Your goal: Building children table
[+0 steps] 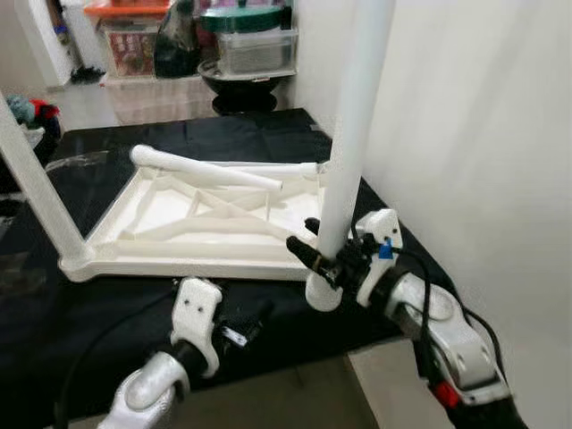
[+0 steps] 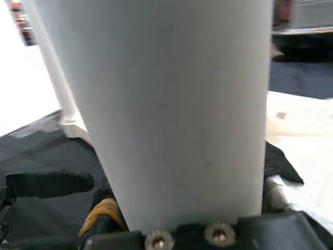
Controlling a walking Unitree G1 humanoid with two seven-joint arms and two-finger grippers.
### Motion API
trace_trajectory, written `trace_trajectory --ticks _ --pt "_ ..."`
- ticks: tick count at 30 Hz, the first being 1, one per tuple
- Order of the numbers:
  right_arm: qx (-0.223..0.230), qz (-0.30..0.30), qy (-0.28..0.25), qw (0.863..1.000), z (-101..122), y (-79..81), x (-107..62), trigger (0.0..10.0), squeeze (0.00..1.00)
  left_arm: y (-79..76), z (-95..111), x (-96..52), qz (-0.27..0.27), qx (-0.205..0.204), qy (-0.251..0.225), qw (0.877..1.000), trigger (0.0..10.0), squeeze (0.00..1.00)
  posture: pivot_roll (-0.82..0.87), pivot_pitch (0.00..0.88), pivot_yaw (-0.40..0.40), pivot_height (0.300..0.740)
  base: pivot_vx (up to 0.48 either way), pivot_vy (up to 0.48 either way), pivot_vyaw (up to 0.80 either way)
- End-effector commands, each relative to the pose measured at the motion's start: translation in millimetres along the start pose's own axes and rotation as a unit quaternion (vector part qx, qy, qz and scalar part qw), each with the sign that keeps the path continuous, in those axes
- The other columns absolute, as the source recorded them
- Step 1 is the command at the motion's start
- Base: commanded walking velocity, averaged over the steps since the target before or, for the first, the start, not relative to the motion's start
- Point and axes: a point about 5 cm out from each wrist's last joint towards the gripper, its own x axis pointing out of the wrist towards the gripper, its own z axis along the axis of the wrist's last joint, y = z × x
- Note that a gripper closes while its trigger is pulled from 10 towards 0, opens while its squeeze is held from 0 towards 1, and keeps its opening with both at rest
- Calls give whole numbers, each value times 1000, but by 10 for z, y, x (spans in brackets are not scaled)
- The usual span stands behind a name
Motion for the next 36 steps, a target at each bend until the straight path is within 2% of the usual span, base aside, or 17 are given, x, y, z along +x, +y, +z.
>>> trace_trajectory --ticks 1,7,10,19,36 --pt "-5 1 -7 1000 60 -3 21 10000 0 17 10 -4 3 -6 0 1000 10000 0 -74 22 -24 740 0 0 0" --pt "-14 0 -2 1000 58 4 31 10000 0 9 40 5 0 -6 -6 1000 10000 0 -74 22 -25 740 0 0 -108" --pt "2 27 -28 999 110 37 -5 10000 0 -6 49 7 -2 -6 -7 1000 10000 0 -74 23 -24 740 0 0 513" --pt "-5 2 -6 1000 68 -14 6 10000 0 -20 55 5 -6 -6 -9 1000 10000 0 -75 24 -24 740 0 0 85" --pt "1 8 -11 1000 73 7 19 10000 0 -44 103 30 -18 -6 -19 1000 10000 0 -73 17 -20 740 321 0 0"
